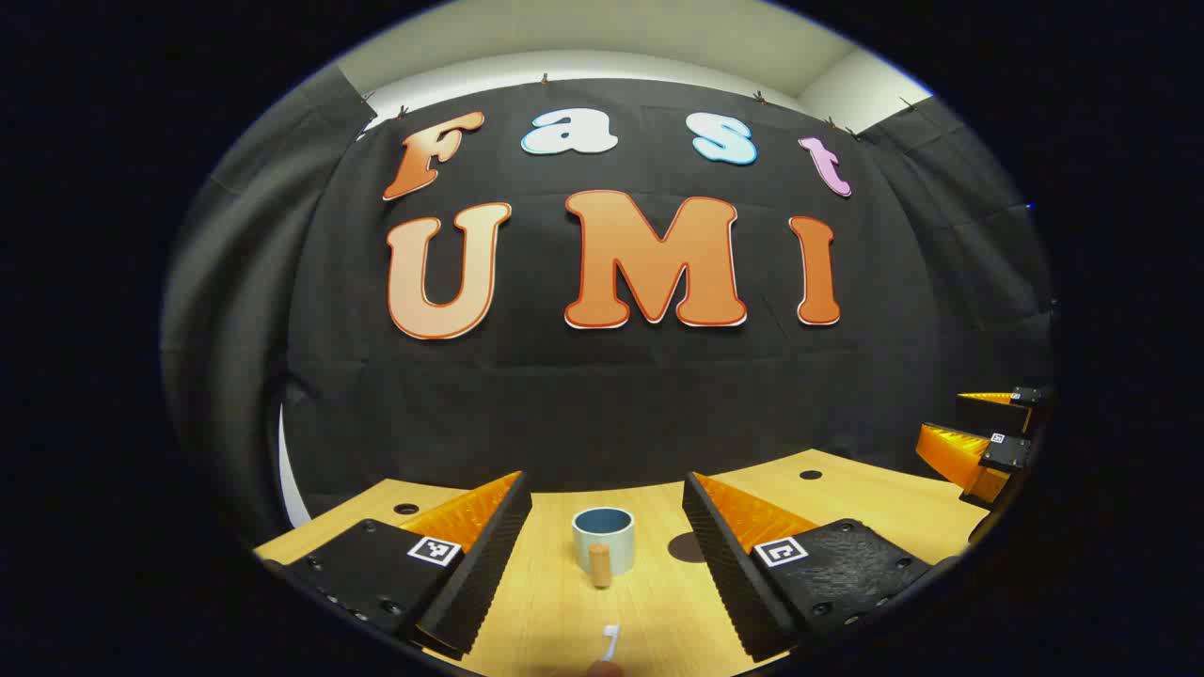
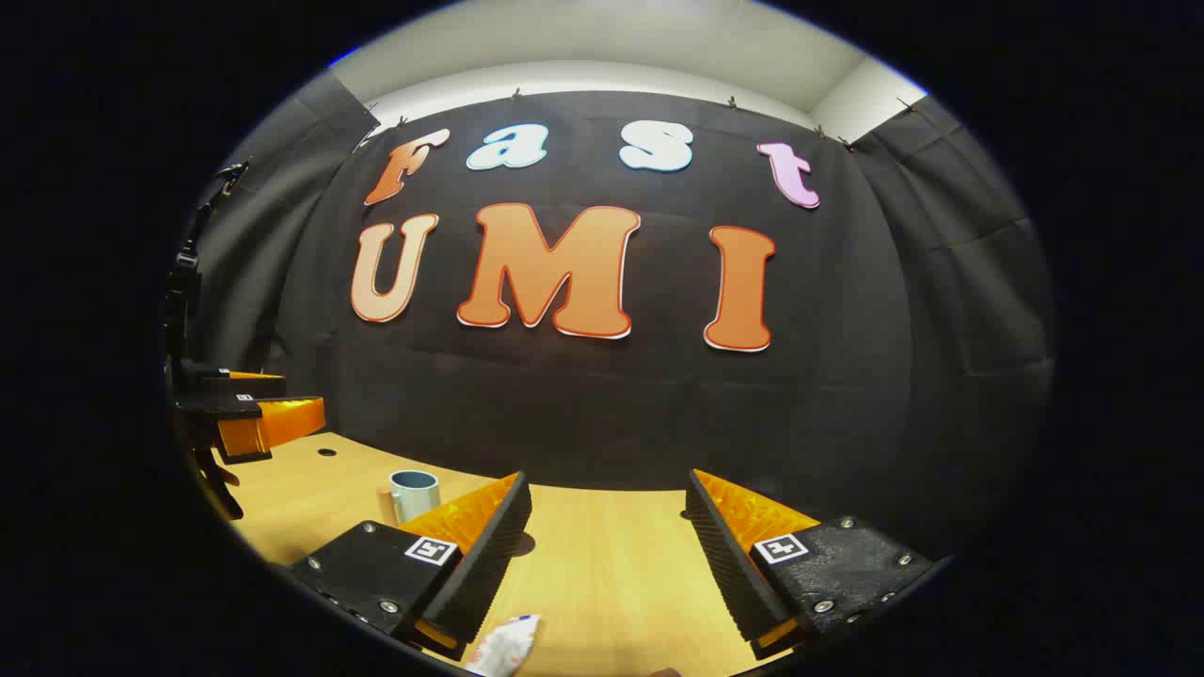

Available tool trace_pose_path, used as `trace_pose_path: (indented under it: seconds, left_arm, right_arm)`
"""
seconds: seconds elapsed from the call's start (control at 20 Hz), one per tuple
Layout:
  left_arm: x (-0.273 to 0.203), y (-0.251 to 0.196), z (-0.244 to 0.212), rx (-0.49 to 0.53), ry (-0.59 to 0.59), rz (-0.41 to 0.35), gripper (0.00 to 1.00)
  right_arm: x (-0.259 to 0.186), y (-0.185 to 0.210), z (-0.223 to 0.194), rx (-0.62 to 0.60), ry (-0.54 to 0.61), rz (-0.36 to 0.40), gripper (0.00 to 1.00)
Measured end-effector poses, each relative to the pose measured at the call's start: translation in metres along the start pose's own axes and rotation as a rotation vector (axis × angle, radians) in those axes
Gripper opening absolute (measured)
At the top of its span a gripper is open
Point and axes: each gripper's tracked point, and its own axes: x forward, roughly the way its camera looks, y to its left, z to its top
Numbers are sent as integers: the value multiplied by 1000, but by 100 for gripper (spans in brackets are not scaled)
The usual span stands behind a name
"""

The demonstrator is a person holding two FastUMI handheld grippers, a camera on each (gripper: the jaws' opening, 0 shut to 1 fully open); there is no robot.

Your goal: Put the toothbrush and toothpaste on the desktop into the cup, then pick up the cup and place it on the coaster on the desktop.

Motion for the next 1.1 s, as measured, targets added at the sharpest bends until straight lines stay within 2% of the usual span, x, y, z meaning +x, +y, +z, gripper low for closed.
trace_pose_path:
  seconds: [0.05,0.15,0.2,0.25,0.35,0.4,0.45,0.75,0.8,0.9,0.95,1.0,1.05,1.1]
  left_arm:
    - [2,8,1,1,-2,-1,97]
    - [5,20,-2,6,-5,3,100]
    - [7,24,-4,8,-4,2,97]
    - [8,28,-6,8,0,3,100]
    - [12,30,-12,2,13,-2,97]
    - [15,32,-15,-1,15,-4,100]
    - [17,32,-17,-5,19,-7,97]
    - [32,21,-12,-2,15,-35,97]
    - [35,20,-8,-3,4,-33,100]
    - [37,19,-2,-12,-10,-34,96]
    - [38,18,0,-16,-15,-35,100]
    - [36,18,0,-19,-18,-34,96]
    - [36,19,1,-20,-18,-31,100]
    - [36,19,-1,-19,-13,-31,96]
  right_arm:
    - [3,5,-2,2,8,1,96]
    - [11,13,-8,1,24,8,99]
    - [13,14,-13,4,40,13,99]
    - [17,16,-15,10,52,15,99]
    - [21,21,-13,21,54,12,99]
    - [23,20,-11,19,48,8,99]
    - [24,19,-10,8,43,4,99]
    - [28,16,-9,-16,58,-6,99]
    - [30,14,-6,-13,54,-7,99]
    - [31,13,-2,-8,53,-7,99]
    - [32,14,-3,-9,57,-3,99]
    - [31,15,-5,-12,64,1,99]
    - [31,16,-6,-18,70,7,99]
    - [31,18,-7,-22,76,10,99]
